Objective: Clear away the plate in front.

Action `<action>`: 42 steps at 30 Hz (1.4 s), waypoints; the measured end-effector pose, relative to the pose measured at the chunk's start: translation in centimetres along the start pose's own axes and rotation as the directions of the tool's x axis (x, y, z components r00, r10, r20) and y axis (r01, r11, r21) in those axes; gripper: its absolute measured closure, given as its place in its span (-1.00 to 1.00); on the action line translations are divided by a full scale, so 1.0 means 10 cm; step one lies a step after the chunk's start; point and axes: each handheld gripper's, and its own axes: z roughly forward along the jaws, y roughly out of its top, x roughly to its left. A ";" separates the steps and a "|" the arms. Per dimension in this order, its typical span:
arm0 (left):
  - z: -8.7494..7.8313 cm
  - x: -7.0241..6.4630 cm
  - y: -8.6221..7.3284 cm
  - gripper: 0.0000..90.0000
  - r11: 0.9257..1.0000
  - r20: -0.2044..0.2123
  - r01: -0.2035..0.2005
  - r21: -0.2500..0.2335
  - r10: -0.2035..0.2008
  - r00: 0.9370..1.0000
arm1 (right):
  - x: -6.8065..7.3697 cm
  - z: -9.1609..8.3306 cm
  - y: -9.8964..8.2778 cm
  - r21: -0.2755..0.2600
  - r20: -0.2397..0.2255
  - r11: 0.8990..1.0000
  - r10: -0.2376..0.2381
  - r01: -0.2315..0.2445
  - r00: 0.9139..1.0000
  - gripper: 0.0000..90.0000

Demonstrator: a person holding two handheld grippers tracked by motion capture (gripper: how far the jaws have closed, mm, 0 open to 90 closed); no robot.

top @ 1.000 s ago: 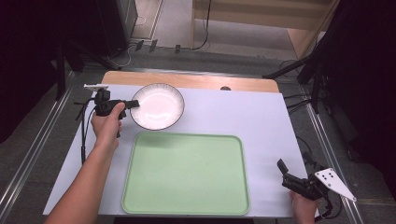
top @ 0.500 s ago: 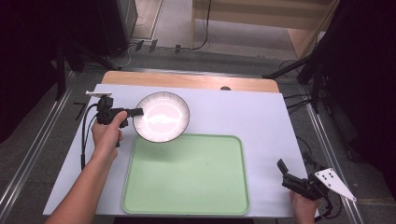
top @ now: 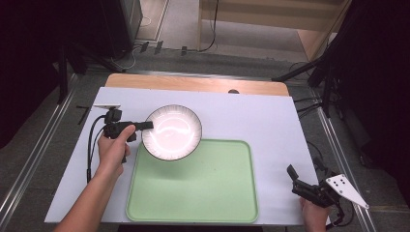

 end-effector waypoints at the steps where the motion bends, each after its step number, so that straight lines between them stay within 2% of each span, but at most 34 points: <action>1: 0.00 0.00 -0.02 0.87 1.000 0.004 -0.001 0.003 0.001 1.000 | 0.00 0.00 0.00 0.001 0.000 1.000 0.000 0.000 1.000 -1.00; 12: 0.08 -0.03 -0.27 0.87 0.998 0.013 -0.017 0.055 0.016 1.000 | 0.00 0.00 0.00 0.001 0.000 1.000 -0.002 0.002 1.000 -1.00; 27: 0.21 -0.11 -0.57 0.87 0.991 0.036 -0.039 0.128 0.034 0.999 | 0.01 0.00 0.00 -0.004 -0.008 1.000 -0.007 0.007 1.000 -1.00; 31: 0.28 -0.14 -0.63 0.87 0.986 0.029 -0.051 0.159 0.047 0.998 | 0.01 0.00 0.00 -0.003 -0.009 1.000 -0.008 0.008 1.000 -1.00; 37: 0.37 -0.18 -0.72 0.87 0.980 0.045 -0.053 0.190 0.045 0.998 | 0.00 0.00 0.00 -0.002 -0.007 1.000 -0.007 0.007 1.000 -1.00; 42: 0.43 -0.21 -0.80 0.86 0.975 0.044 -0.055 0.217 0.047 0.998 | 0.00 0.00 0.00 -0.003 -0.009 1.000 -0.007 0.007 1.000 -1.00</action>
